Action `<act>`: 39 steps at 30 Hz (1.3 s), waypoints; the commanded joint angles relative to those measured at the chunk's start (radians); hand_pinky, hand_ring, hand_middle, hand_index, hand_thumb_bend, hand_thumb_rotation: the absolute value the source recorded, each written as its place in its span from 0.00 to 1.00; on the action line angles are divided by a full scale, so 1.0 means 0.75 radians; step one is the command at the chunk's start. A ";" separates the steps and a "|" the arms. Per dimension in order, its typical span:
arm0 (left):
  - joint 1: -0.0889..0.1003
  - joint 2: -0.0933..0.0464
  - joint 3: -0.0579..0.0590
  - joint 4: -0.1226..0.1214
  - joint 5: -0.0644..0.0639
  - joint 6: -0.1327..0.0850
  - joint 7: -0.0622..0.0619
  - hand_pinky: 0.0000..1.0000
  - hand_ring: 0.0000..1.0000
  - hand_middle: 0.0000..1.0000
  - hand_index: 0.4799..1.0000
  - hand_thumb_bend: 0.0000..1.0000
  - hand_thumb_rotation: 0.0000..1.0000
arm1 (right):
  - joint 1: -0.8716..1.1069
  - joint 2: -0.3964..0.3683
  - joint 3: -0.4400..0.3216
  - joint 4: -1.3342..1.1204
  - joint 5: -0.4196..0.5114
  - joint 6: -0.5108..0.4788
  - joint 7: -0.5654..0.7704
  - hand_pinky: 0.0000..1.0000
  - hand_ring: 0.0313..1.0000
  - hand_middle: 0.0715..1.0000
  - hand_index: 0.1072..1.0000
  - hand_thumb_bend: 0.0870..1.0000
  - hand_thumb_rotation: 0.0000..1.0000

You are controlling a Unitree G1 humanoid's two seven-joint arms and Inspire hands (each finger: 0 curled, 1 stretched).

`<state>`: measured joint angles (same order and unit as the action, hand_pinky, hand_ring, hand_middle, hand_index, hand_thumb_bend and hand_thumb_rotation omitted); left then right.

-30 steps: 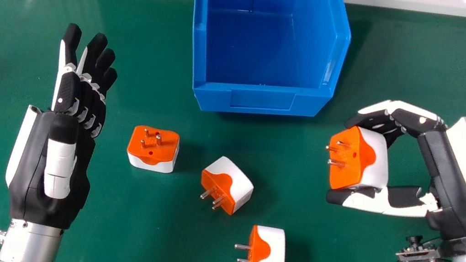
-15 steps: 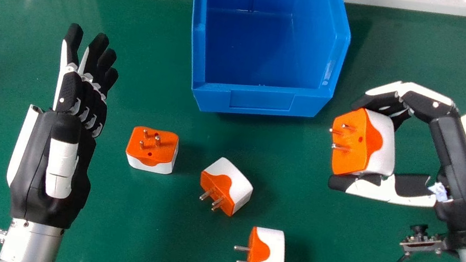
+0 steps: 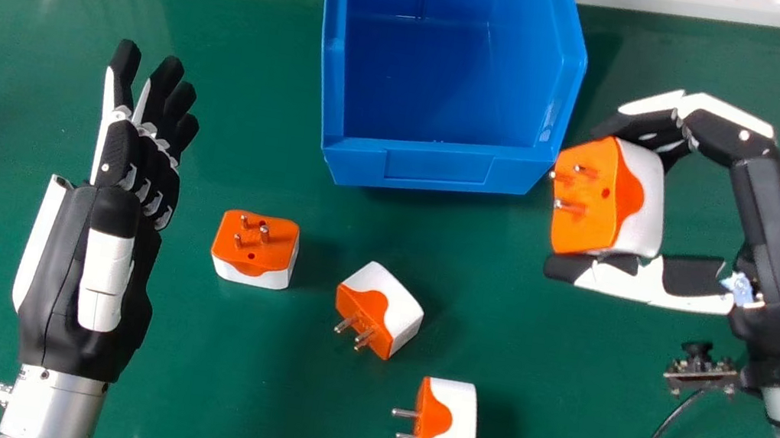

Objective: Pick all objects and put in blue box

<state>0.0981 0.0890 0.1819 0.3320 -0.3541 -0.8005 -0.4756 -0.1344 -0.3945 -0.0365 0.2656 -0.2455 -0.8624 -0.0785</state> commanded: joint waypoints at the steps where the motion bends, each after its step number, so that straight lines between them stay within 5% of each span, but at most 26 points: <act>1: -0.005 0.004 0.004 -0.015 0.007 -0.027 0.002 1.00 1.00 1.00 1.00 0.92 0.93 | -0.061 0.009 -0.027 -0.061 0.042 -0.008 0.003 0.35 0.39 0.45 0.47 0.47 0.00; 28: -0.020 0.001 -0.005 0.000 0.016 -0.029 0.002 1.00 1.00 1.00 1.00 0.92 0.93 | -0.525 0.124 0.029 0.107 -0.049 0.041 0.008 0.35 0.38 0.45 0.47 0.47 0.00; 39: -0.020 -0.005 -0.008 -0.003 0.031 -0.024 0.020 1.00 1.00 1.00 1.00 0.92 0.93 | -0.676 0.135 0.078 0.284 -0.094 0.074 0.010 0.34 0.38 0.45 0.47 0.47 0.00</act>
<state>0.0868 0.0877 0.1792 0.3435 -0.3383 -0.8013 -0.4611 -0.5927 -0.2948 0.0251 0.4802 -0.3225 -0.8016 -0.0596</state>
